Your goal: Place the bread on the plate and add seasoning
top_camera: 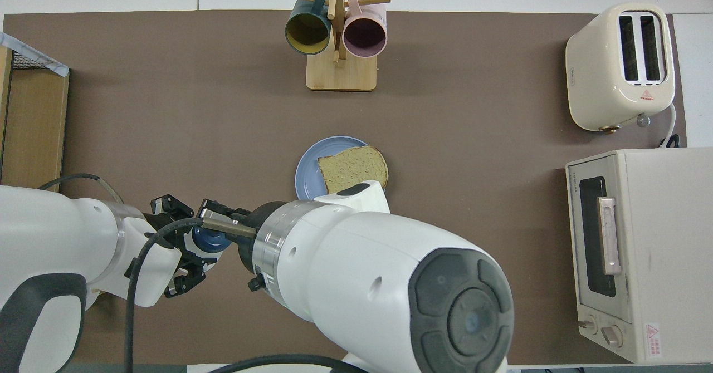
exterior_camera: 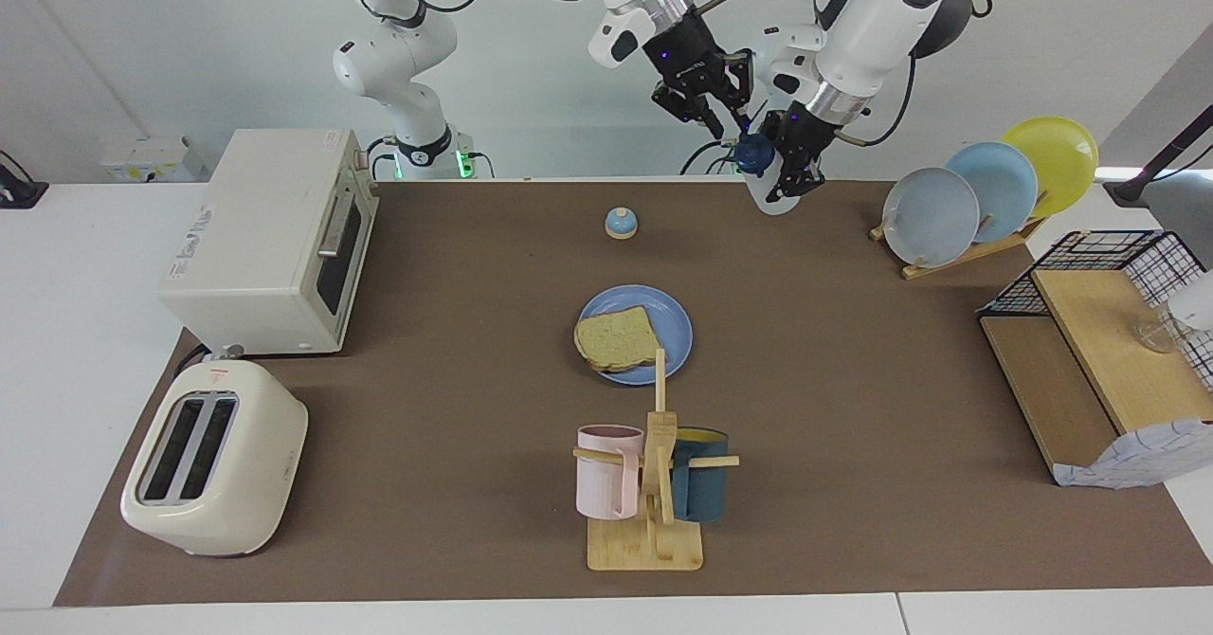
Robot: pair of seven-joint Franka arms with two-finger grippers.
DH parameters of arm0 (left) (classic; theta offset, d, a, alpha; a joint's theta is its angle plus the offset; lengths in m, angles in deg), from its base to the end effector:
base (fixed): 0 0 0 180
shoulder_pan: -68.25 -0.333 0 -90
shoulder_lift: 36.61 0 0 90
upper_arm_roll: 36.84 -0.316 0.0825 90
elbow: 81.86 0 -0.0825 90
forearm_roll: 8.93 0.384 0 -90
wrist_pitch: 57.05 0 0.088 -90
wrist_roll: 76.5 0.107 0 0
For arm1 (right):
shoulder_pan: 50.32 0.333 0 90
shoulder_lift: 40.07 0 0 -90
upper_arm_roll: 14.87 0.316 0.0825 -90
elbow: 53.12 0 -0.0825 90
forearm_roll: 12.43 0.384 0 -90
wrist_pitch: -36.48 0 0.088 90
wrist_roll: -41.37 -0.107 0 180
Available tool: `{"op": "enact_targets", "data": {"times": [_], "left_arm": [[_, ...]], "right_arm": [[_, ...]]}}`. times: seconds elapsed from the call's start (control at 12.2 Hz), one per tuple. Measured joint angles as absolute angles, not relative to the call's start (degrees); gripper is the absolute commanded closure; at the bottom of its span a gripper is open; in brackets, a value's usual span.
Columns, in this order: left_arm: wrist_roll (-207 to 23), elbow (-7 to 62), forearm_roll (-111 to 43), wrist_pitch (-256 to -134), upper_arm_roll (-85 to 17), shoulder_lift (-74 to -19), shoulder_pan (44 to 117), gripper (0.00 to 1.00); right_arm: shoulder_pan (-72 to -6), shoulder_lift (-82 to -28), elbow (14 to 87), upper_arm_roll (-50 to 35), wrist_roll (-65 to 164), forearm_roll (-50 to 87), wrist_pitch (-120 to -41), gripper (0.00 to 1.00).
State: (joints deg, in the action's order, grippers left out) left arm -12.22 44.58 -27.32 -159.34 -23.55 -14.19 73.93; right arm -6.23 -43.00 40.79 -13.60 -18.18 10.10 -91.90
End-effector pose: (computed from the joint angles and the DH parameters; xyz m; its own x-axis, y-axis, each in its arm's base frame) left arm 0.4009 -0.1771 0.5310 0.2182 -0.9592 0.1799 -0.9713 -0.1955 0.1356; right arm 0.4285 0.4494 0.6376 0.9261 -0.3669 -0.0877 -0.3424 -0.7201 -0.6035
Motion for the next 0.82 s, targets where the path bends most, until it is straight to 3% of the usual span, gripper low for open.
{"op": "enact_targets", "data": {"times": [0.49,0.82], "left_arm": [[-12.22,44.58,-27.37,-159.34,-23.61,-14.19,73.93,1.00],[-12.22,44.61,-27.39,-159.34,-23.71,-14.19,73.91,1.00]], "right_arm": [[-5.39,-44.49,40.72,-13.43,-18.18,10.03,-94.12,0.70],[-5.39,-44.55,40.61,-13.45,-18.18,9.96,-94.09,1.00]]}}
